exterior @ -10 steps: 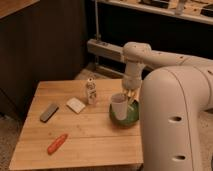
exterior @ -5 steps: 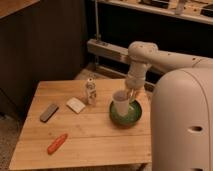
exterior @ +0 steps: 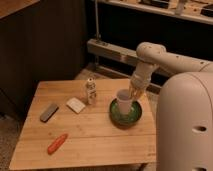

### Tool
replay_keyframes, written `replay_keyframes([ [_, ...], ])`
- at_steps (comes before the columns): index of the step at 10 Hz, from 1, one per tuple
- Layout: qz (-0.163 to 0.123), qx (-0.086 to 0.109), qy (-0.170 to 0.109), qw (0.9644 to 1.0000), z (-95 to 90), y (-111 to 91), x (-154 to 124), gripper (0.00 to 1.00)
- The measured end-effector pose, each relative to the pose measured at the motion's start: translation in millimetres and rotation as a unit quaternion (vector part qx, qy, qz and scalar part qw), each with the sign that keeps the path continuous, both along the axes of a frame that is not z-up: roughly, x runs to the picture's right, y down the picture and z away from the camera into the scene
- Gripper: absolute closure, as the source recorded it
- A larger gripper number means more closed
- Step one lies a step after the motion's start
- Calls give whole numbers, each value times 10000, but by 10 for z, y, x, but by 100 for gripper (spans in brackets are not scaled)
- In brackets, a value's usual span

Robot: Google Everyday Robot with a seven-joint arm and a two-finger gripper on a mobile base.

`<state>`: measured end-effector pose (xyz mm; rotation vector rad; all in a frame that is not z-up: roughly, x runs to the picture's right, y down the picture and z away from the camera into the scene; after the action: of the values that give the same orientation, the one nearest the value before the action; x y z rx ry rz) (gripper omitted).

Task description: Place the ceramic cup in the ceramic bowl

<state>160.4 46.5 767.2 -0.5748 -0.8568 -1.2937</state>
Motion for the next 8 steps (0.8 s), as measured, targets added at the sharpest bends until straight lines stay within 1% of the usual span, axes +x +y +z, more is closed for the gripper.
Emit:
replay_keyframes([
  [1,22,5,24,10000,8,24,132,78],
  [2,-18,-18,25,10000,20,68,125,82],
  [4,-49,-15,64,10000,107,102,27,97],
  [6,-72,-7,83,9999,197,124,-64,99],
  [8,-74,15,134,9999,216,168,0,99],
])
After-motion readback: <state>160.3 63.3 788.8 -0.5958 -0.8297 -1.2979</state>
